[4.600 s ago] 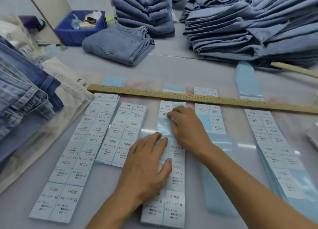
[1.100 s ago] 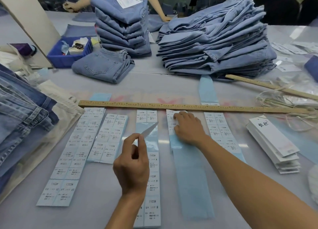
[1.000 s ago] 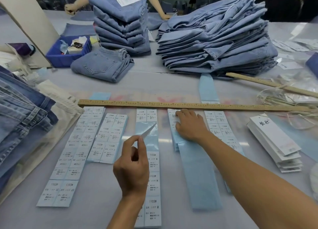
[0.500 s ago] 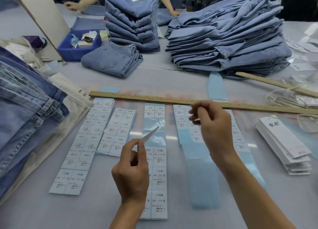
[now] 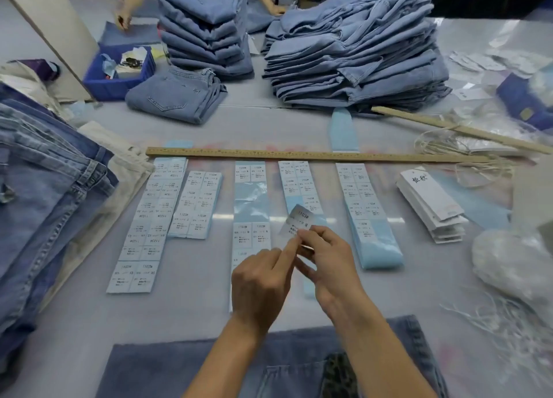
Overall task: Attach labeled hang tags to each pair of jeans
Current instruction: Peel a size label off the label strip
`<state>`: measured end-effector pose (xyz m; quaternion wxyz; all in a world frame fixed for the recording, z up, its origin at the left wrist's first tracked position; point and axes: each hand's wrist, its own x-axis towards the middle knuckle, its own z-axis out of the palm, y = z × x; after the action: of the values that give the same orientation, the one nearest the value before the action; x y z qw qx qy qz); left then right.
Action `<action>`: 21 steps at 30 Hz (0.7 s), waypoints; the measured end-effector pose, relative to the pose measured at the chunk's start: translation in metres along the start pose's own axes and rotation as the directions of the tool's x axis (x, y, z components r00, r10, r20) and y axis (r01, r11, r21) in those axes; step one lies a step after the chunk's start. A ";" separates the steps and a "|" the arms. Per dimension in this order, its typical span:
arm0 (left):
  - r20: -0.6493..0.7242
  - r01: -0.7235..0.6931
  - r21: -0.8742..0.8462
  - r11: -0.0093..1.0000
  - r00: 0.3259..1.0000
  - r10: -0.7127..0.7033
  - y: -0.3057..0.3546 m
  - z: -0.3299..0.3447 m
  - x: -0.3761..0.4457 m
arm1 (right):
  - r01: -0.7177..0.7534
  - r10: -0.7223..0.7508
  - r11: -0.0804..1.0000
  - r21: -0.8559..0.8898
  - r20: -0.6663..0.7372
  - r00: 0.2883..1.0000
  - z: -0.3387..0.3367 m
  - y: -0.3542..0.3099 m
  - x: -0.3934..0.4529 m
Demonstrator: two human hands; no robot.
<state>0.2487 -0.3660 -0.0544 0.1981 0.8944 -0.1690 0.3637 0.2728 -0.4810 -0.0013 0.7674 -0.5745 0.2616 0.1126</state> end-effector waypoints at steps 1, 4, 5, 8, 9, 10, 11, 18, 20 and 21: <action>0.014 0.007 -0.053 0.999 1.000 -0.007 0.009 -0.006 -0.004 | 0.025 -0.025 1.000 -0.006 -0.026 0.999 -0.009 -0.004 -0.006; 0.134 0.183 -0.296 0.937 0.980 -0.149 0.048 -0.028 -0.033 | 0.155 -0.159 0.987 -0.037 -0.165 0.973 -0.050 -0.016 -0.030; 0.224 0.317 -0.379 0.870 0.943 -0.246 0.062 -0.037 -0.046 | 0.186 -0.201 0.978 -0.095 -0.195 0.960 -0.067 -0.016 -0.043; 0.505 0.725 -0.563 0.398 0.682 -0.528 0.097 -0.058 -0.059 | 0.228 -0.256 0.935 -0.270 -0.072 0.964 -0.110 -0.004 -0.088; 0.560 0.774 -0.577 0.260 0.607 -0.564 0.105 -0.061 -0.059 | 0.211 -0.228 0.924 -0.318 -0.018 0.973 -0.120 0.005 -0.105; 0.592 0.789 -0.591 0.169 0.566 -0.574 0.112 -0.061 -0.060 | 0.190 -0.196 0.915 -0.356 0.020 0.980 -0.128 0.013 -0.121; 0.621 0.795 -0.597 0.108 0.544 -0.565 0.117 -0.060 -0.061 | 0.165 -0.165 0.914 -0.372 0.031 0.986 -0.136 0.021 -0.135; 0.743 0.839 -0.519 0.165 0.538 -0.399 0.161 -0.064 -0.063 | 0.066 -0.121 0.920 -0.385 -0.119 0.986 -0.168 0.049 -0.177; 0.742 0.844 -0.506 0.178 0.531 -0.410 0.165 -0.056 -0.060 | 0.046 -0.119 0.929 -0.368 -0.179 0.977 -0.174 0.051 -0.173; 0.751 0.853 -0.483 0.200 0.520 -0.408 0.166 -0.053 -0.059 | 0.035 -0.111 0.945 -0.325 -0.218 0.970 -0.175 0.051 -0.168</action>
<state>0.1038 -0.4749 -0.0230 0.6780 0.7257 0.0412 -0.1091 0.0603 -0.6083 0.0101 0.6319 -0.7096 0.3066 0.0565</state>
